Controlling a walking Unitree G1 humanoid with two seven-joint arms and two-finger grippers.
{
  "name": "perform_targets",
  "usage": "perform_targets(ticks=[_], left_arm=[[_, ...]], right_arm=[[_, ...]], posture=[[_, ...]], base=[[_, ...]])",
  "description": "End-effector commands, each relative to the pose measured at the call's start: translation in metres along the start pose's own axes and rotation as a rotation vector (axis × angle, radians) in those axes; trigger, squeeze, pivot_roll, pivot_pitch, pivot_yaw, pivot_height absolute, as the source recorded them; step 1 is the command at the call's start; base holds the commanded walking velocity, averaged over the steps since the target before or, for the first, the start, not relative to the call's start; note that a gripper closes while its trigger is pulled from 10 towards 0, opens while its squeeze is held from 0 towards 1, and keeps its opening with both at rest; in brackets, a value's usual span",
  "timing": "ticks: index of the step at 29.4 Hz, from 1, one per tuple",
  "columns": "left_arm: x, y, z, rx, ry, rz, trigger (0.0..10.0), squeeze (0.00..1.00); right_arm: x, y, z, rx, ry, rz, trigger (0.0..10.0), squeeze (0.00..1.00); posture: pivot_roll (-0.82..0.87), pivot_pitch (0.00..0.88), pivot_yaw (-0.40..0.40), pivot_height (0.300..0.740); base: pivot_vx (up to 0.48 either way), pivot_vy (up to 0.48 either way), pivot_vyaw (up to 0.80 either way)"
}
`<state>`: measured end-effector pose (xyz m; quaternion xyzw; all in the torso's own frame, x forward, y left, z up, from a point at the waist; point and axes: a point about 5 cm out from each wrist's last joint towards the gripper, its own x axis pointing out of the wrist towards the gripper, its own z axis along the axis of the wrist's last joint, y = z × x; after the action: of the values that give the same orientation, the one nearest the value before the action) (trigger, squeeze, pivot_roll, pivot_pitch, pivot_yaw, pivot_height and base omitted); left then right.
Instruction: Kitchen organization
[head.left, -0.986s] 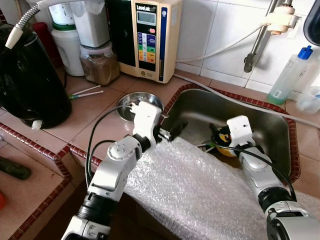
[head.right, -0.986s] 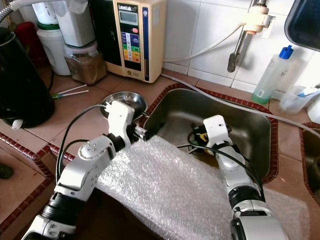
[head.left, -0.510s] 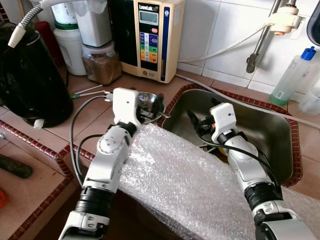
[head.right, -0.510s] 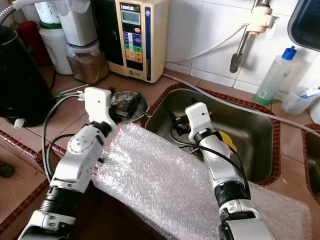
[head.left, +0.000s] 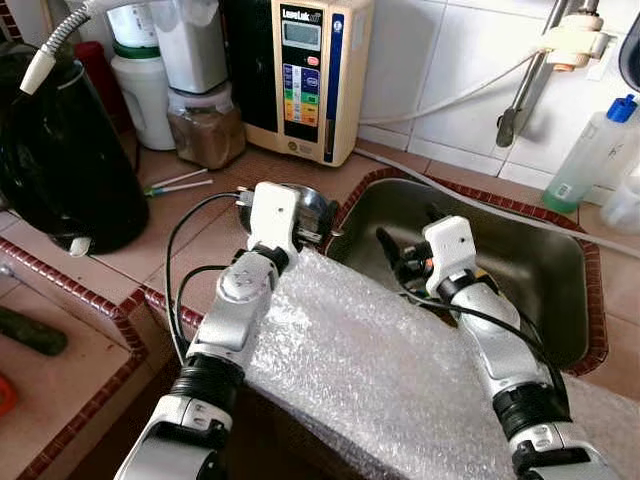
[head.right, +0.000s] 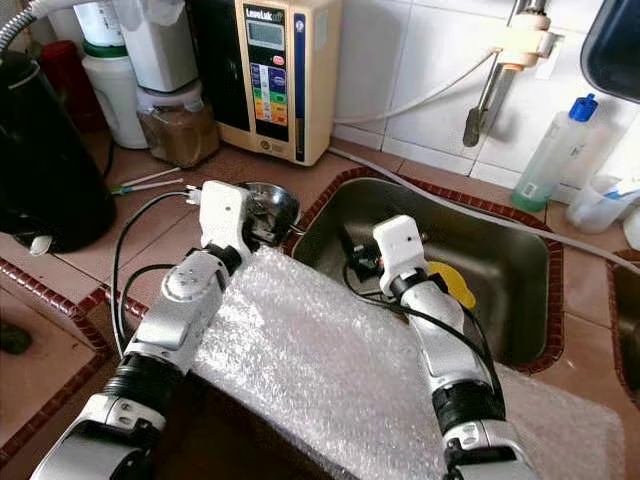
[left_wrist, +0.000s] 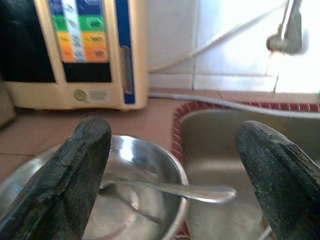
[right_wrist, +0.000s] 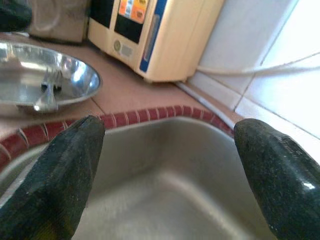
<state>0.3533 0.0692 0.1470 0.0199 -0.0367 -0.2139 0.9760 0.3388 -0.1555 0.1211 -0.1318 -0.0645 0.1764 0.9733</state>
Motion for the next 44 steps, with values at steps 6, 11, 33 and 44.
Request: perform_targets(ticks=[6,11,33,44], left_arm=[[0.009,-0.018,0.002,0.080,-0.024,-0.093,10.0,0.00],[0.007,-0.024,-0.010,0.134,0.006,-0.128,10.0,0.00],[0.002,-0.018,-0.038,0.145,0.089,-0.107,0.0,0.00],[0.000,-0.015,-0.043,0.140,0.103,-0.103,0.0,0.00]], right_arm=[[-0.003,-0.003,0.005,-0.018,-0.003,0.001,10.0,1.00],[-0.004,-0.002,0.005,-0.019,0.004,0.003,10.0,1.00],[-0.012,0.020,0.011,0.092,0.030,0.239,10.0,1.00],[-0.012,0.024,0.011,0.096,0.041,0.249,10.0,1.00]], posture=[[-0.01,0.000,0.012,0.740],[-0.01,0.000,0.014,0.740],[-0.02,0.000,0.008,0.740],[-0.01,0.000,0.006,0.740]], base=[[0.000,0.000,0.00],[0.000,0.000,0.00],[0.000,0.000,0.00],[0.000,0.000,0.00]])
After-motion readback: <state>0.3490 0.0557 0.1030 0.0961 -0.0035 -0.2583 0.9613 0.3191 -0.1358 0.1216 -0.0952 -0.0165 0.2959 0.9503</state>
